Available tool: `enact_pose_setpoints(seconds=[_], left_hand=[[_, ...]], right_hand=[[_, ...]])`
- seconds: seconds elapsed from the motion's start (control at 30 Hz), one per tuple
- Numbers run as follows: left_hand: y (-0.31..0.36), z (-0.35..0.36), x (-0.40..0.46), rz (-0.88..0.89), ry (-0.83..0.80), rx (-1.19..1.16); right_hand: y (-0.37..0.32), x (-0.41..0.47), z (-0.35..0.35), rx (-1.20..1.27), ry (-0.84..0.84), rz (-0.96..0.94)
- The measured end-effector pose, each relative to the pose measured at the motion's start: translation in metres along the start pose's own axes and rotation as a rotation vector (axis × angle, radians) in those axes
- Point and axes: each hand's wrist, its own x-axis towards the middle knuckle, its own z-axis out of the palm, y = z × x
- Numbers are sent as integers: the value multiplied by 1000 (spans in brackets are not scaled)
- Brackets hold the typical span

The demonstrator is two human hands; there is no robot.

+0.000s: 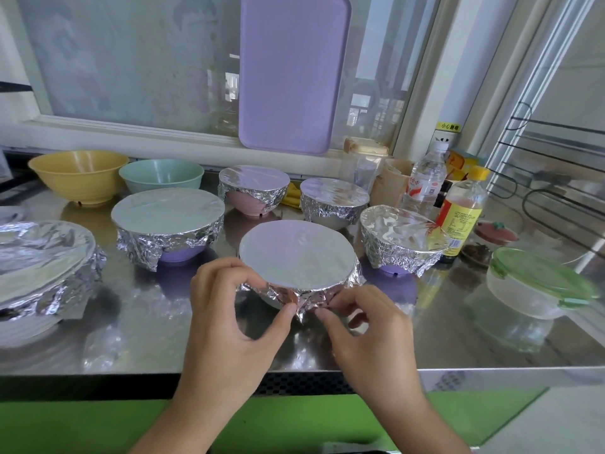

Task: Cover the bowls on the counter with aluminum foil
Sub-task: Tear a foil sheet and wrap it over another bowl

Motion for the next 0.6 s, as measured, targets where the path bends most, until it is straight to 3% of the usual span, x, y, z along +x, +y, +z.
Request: enact_pose_setpoints(seconds=[0.17,0.3,0.4,0.6], left_hand=[[6,0,-17,-60,11,50],[16,5,-22,-307,-140,150],[25,8,-15,-386,-255,73],[30,8,1,-625,-305,-141]], right_hand=[[-4,-1,-3,-3,-63,125],[-9,-2,-6,-9,-92,187],[-9,0,-5,39,-116,316],[-7,11,-8,195,-215,491]])
